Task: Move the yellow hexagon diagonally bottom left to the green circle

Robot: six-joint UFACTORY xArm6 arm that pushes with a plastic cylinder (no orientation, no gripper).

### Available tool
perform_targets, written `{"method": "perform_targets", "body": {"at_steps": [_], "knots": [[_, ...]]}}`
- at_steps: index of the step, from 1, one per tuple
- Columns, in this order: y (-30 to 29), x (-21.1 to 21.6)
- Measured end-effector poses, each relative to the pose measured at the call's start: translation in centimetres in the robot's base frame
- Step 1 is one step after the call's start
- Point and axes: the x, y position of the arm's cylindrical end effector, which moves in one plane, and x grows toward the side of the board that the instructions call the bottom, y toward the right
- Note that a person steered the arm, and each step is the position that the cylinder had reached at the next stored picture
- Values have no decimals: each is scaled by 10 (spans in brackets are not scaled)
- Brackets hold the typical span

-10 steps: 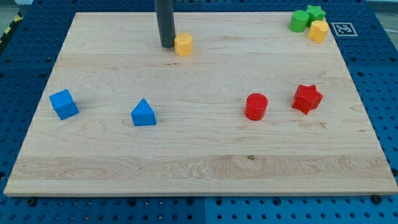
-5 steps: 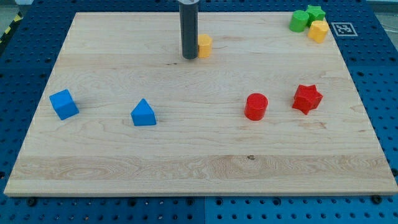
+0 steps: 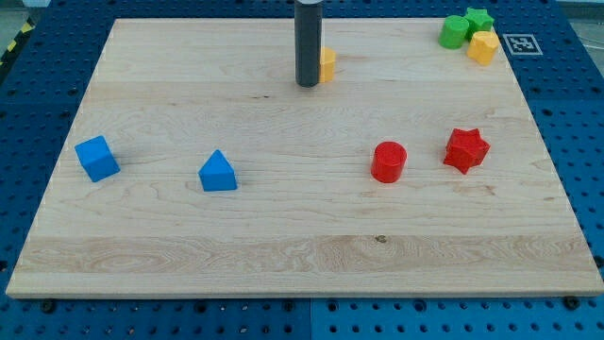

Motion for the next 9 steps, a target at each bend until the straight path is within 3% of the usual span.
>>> {"method": "perform_targets", "body": {"at_steps": [5,9], "knots": [[-22,-28],[28,-17]]}}
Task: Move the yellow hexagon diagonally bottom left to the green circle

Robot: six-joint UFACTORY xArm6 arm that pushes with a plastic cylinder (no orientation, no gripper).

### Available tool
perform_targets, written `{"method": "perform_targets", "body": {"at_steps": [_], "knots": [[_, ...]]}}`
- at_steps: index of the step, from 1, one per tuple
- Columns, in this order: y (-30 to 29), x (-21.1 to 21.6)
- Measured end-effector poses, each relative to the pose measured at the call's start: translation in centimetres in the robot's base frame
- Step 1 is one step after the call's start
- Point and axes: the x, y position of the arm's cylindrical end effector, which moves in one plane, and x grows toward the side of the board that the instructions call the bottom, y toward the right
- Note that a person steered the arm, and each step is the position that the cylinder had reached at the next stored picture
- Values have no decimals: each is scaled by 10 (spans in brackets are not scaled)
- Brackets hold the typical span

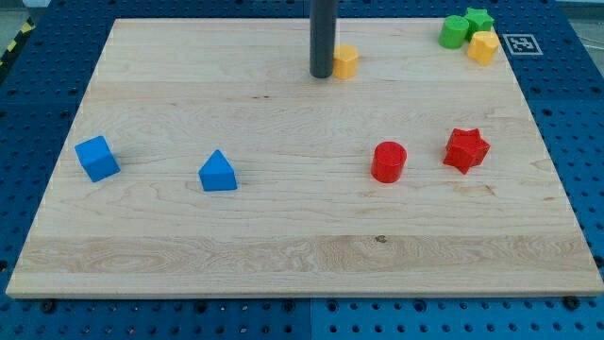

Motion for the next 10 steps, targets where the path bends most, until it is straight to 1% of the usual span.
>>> {"method": "perform_targets", "body": {"at_steps": [2,4,5,6,7,9,10], "knots": [[7,-1],[38,-4],[14,-10],[5,-16],[36,-14],[74,-17],[78,-17]]}}
